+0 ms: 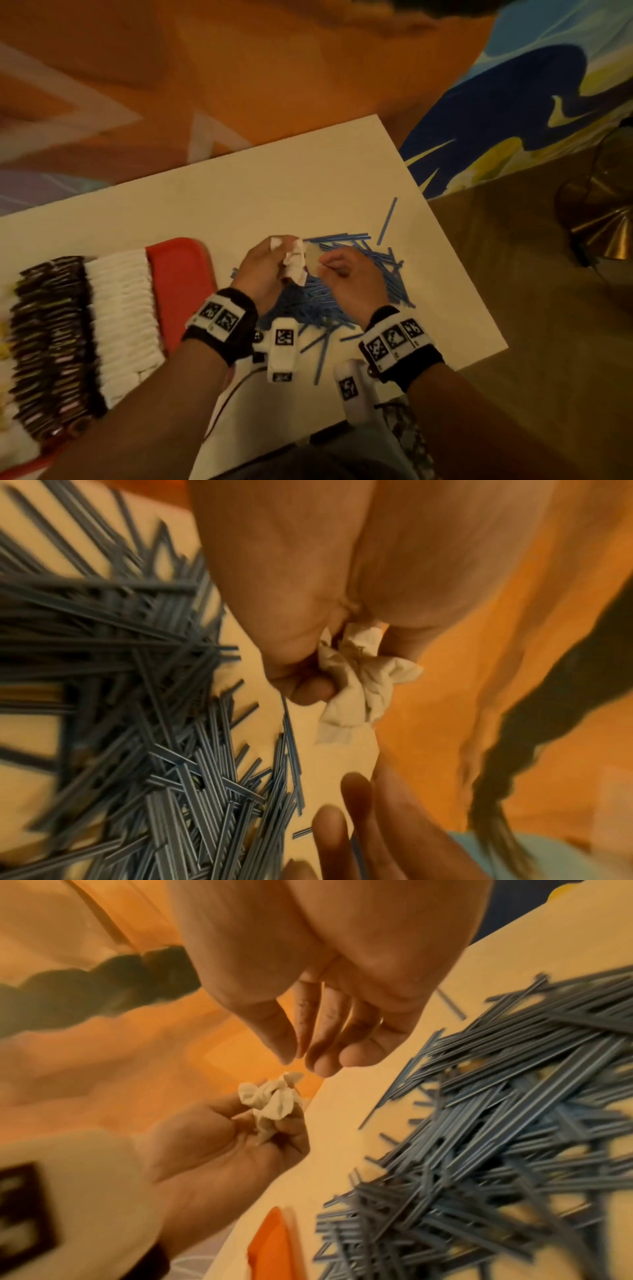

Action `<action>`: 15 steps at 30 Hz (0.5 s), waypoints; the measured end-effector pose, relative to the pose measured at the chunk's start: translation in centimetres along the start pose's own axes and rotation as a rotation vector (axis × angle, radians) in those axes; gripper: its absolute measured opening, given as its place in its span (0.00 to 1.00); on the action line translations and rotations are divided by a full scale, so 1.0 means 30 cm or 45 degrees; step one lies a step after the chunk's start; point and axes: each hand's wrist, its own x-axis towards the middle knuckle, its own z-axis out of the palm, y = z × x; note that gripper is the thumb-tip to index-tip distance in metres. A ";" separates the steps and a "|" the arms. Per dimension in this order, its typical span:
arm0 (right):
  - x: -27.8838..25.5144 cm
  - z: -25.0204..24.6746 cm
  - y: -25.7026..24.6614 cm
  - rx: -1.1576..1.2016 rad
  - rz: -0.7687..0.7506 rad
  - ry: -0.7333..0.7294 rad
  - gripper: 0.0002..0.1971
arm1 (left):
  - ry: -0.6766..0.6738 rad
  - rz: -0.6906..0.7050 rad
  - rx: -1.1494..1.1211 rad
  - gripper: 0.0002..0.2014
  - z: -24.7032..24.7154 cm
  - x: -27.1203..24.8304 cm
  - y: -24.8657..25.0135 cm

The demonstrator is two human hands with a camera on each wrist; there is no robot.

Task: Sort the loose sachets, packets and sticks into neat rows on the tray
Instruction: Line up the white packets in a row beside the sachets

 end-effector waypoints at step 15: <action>-0.473 0.592 -0.347 0.272 -0.067 -0.280 0.09 | 0.178 0.174 -0.234 0.10 -0.550 -0.639 0.115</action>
